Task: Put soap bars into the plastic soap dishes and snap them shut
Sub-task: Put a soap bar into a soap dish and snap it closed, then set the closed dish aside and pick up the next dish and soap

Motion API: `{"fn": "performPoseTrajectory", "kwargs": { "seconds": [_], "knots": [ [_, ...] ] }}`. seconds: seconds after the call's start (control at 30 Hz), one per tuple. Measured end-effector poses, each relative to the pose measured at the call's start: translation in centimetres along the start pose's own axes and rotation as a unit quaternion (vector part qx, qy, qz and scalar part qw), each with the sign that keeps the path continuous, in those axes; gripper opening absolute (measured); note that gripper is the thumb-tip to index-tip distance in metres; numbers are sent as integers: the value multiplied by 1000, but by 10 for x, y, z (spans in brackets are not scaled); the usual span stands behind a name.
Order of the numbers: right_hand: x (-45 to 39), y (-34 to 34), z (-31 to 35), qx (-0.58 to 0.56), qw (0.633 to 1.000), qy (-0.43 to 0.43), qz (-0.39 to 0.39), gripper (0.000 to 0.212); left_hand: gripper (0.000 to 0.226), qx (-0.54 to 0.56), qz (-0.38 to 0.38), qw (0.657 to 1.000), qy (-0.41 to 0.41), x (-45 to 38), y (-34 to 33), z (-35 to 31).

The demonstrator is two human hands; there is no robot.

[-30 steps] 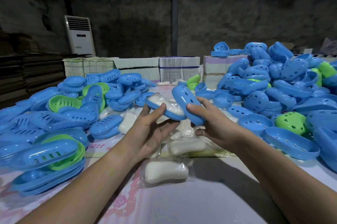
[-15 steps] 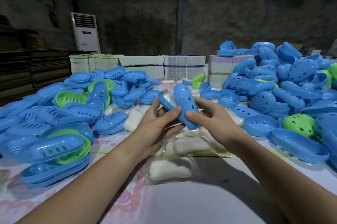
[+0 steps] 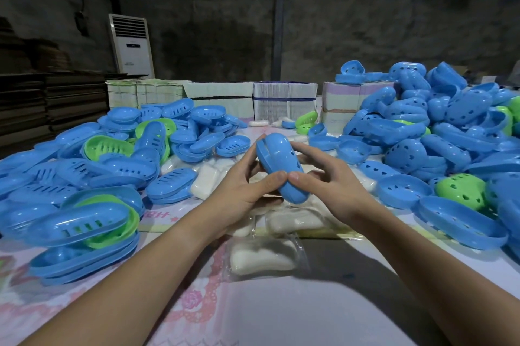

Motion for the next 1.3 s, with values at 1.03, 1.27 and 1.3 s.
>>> {"fn": "performPoseTrajectory", "kwargs": {
  "seconds": [1.03, 1.27, 1.3],
  "knots": [
    [6, 76, -1, 191, 971, -97, -107, 66, 73, -62, -19, 994, 84, -2, 1, 8],
    [77, 246, -5, 328, 893, -226, -211, 53, 31, -81, -18, 995, 54, 1, -6, -3],
    [91, 273, -7, 334, 880, -248, -230, 51, 28, -83, -26, 995, 52, 2, -9, -6]
  ]
}}
Point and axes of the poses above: each hand's wrist, its own x-axis away from the middle knuckle, its own y-axis out of the back of the hand, z = x × y, the point moved 7 cm from there along -x, towards the middle knuckle, and after that the axes turned 5 degrees about x, right-handed, at the moved point
